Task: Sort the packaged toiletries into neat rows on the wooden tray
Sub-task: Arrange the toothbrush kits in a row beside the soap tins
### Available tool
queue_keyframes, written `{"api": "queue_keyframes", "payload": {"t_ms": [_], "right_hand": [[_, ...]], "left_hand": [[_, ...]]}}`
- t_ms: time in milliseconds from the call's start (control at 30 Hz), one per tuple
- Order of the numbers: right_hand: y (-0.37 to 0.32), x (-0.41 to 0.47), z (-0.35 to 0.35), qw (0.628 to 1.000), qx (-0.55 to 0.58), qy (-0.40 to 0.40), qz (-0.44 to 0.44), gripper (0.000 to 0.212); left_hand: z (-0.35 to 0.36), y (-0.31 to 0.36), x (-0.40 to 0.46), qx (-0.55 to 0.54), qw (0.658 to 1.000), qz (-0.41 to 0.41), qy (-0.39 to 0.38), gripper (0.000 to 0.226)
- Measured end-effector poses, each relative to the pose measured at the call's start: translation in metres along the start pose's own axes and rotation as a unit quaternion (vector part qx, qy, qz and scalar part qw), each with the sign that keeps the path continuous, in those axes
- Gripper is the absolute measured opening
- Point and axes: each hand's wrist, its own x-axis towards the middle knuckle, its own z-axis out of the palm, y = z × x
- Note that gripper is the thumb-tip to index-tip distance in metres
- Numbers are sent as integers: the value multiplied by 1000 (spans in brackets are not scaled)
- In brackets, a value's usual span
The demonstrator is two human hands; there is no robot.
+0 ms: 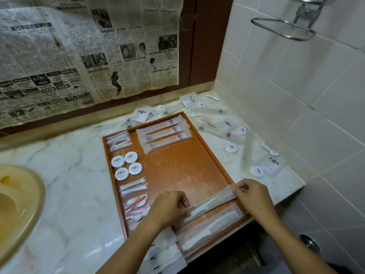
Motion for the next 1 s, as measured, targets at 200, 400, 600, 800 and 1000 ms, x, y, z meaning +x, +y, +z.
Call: {"api": "queue_keyframes", "payload": {"t_ms": [200,400,600,800,1000], "right_hand": [[-2,-5,1,999,-41,-4,-26,15],[2,-9,3,997,-62,-4,-42,16],[10,-10,3,993,-46,-23,-103,7],[25,-19,-2,985,-62,-78,-140,43],[37,-23,-2,990,-70,-62,-107,70]], "left_hand": [[7,3,-4,45,999,4,19,12],[11,6,-6,66,997,21,29,11],[13,8,-10,97,993,39,57,13],[16,5,-12,81,994,49,61,20],[18,5,-12,80,994,40,59,19]]}}
